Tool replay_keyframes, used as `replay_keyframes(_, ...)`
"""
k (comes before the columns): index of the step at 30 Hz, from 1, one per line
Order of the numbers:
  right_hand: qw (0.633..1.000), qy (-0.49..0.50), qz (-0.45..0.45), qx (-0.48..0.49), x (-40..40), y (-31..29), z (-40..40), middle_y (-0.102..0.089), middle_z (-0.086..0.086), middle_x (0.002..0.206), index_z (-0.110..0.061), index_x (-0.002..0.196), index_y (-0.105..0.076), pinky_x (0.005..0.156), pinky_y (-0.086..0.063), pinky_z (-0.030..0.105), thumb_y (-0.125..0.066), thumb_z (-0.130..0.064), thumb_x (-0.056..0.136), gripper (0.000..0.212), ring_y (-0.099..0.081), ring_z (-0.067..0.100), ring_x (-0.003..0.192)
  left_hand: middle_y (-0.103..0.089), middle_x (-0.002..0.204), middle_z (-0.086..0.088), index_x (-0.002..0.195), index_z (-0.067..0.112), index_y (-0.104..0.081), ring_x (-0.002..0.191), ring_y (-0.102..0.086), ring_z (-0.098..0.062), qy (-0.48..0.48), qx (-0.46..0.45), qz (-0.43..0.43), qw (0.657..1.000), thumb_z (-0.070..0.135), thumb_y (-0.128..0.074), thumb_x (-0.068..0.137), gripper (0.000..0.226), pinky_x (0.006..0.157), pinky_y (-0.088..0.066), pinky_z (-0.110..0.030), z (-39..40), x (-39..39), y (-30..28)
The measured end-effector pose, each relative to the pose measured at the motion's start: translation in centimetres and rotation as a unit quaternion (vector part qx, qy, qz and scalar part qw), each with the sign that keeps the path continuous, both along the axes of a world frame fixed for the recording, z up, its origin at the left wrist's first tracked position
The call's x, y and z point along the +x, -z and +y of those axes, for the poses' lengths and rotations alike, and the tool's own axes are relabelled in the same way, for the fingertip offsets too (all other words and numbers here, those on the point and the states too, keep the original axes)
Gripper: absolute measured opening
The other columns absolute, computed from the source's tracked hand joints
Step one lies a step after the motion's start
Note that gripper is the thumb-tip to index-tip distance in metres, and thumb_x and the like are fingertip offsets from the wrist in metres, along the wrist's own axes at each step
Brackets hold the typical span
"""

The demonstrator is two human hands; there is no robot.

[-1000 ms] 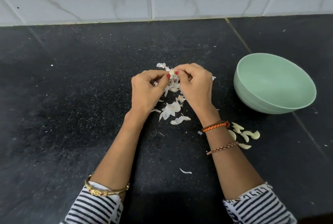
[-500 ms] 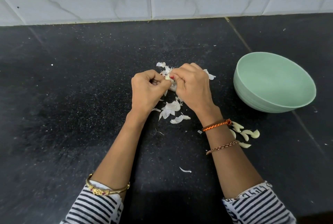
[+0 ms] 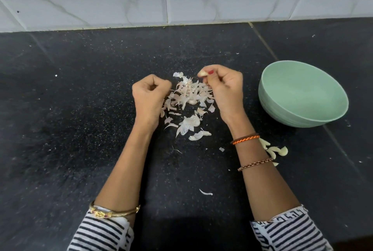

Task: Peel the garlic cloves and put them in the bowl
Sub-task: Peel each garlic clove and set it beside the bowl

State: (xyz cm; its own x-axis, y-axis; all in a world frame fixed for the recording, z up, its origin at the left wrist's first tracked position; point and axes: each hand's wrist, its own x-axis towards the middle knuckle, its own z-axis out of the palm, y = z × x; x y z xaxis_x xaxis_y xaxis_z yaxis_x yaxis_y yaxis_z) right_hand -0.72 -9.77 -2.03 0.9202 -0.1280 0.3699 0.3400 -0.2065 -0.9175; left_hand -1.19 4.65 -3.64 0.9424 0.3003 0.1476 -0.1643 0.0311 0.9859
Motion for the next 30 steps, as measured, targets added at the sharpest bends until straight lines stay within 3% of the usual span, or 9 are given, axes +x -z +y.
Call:
replay_keyframes(3,0.995,0.037,-0.001,-0.091,0.0,0.3,0.3,-0.060,-0.013,0.066,-0.008,0.086,-0.072,0.059,-0.046,0.015,-0.056,-0.002,0.089,0.017,-0.056,-0.002,0.059,-0.046,0.044,0.008,0.047,0.010,-0.048,0.049,-0.041,-0.007,0.040,0.060,-0.023,0.997,0.017,-0.057,0.071,0.027,0.053,-0.038,-0.022,-0.4,-0.2,0.2)
replay_keyframes(5,0.988,0.052,-0.010,-0.148,-0.1,0.7,0.7,-0.063,-0.009,0.067,-0.006,0.087,-0.073,0.061,-0.048,0.017,-0.058,-0.005,0.088,0.016,-0.058,0.002,0.062,-0.053,0.049,-0.006,0.050,0.009,-0.054,0.052,-0.045,-0.015,0.059,0.101,-0.040,0.992,0.030,-0.060,0.075,0.033,0.056,-0.041,-0.029,-1.0,-0.4,0.3)
replay_keyframes(8,0.976,0.062,-0.030,-0.206,0.0,1.0,0.7,-0.070,0.002,0.075,-0.005,0.086,-0.074,0.065,-0.049,0.024,-0.058,-0.006,0.087,0.015,-0.061,0.011,0.068,-0.063,0.066,-0.018,0.067,0.017,-0.067,0.060,-0.052,-0.018,0.064,0.100,-0.051,0.992,0.029,-0.066,0.077,0.016,0.062,-0.046,-0.031,-1.0,-0.4,0.3)
replay_keyframes(10,0.971,0.067,-0.051,-0.223,0.0,1.1,0.7,-0.071,0.006,0.077,-0.004,0.086,-0.073,0.064,-0.049,0.027,-0.058,-0.008,0.086,0.016,-0.064,0.016,0.070,-0.067,0.069,-0.014,0.076,0.023,-0.070,0.061,-0.053,-0.014,0.083,0.102,-0.050,0.990,0.021,-0.067,0.080,0.005,0.061,-0.045,-0.030,-0.8,-0.5,0.2)
replay_keyframes(12,0.966,0.071,-0.067,-0.239,0.0,1.3,0.7,-0.071,0.008,0.075,-0.003,0.084,-0.073,0.062,-0.049,0.028,-0.057,-0.009,0.086,0.017,-0.064,0.019,0.069,-0.067,0.064,0.004,0.077,0.026,-0.071,0.058,-0.053,-0.006,0.095,0.127,-0.054,0.986,0.018,-0.068,0.081,0.009,0.058,-0.043,-0.023,-0.8,-0.5,0.3)
replay_keyframes(16,0.961,0.077,-0.084,-0.250,0.1,1.4,0.7,-0.070,0.008,0.073,-0.004,0.083,-0.073,0.059,-0.048,0.029,-0.056,-0.010,0.085,0.018,-0.064,0.022,0.067,-0.066,0.064,0.014,0.082,0.026,-0.071,0.054,-0.051,-0.001,0.080,0.160,-0.082,0.980,0.030,-0.064,0.077,0.010,0.052,-0.040,-0.018,-0.8,-0.5,0.4)
replay_keyframes(25,0.951,0.090,-0.118,-0.270,0.2,1.6,1.0,-0.068,0.009,0.067,-0.004,0.078,-0.072,0.055,-0.051,0.036,-0.053,-0.012,0.081,0.021,-0.063,0.026,0.062,-0.060,0.065,0.017,0.085,0.006,-0.073,0.051,-0.052,0.008,0.060,0.204,-0.116,0.970,0.003,-0.068,0.080,0.008,0.054,-0.034,-0.004,-0.6,-0.4,0.6)
replay_keyframes(28,0.952,0.080,-0.133,-0.262,0.2,1.7,0.8,-0.068,0.007,0.065,-0.004,0.075,-0.072,0.054,-0.050,0.032,-0.056,-0.010,0.080,0.019,-0.062,0.023,0.060,-0.059,0.060,0.020,0.081,0.013,-0.072,0.051,-0.051,0.005,0.055,0.190,-0.107,0.974,0.007,-0.068,0.077,0.007,0.054,-0.036,-0.007,-0.5,-0.3,0.7)
replay_keyframes(30,0.969,0.039,-0.112,-0.216,0.2,1.5,0.6,-0.068,0.004,0.067,-0.003,0.078,-0.073,0.056,-0.051,0.029,-0.056,-0.011,0.081,0.019,-0.062,0.011,0.060,-0.060,0.054,0.017,0.075,0.018,-0.070,0.053,-0.050,0.001,0.052,0.151,-0.102,0.982,0.012,-0.067,0.074,0.007,0.054,-0.040,-0.013,-0.5,-0.2,0.5)
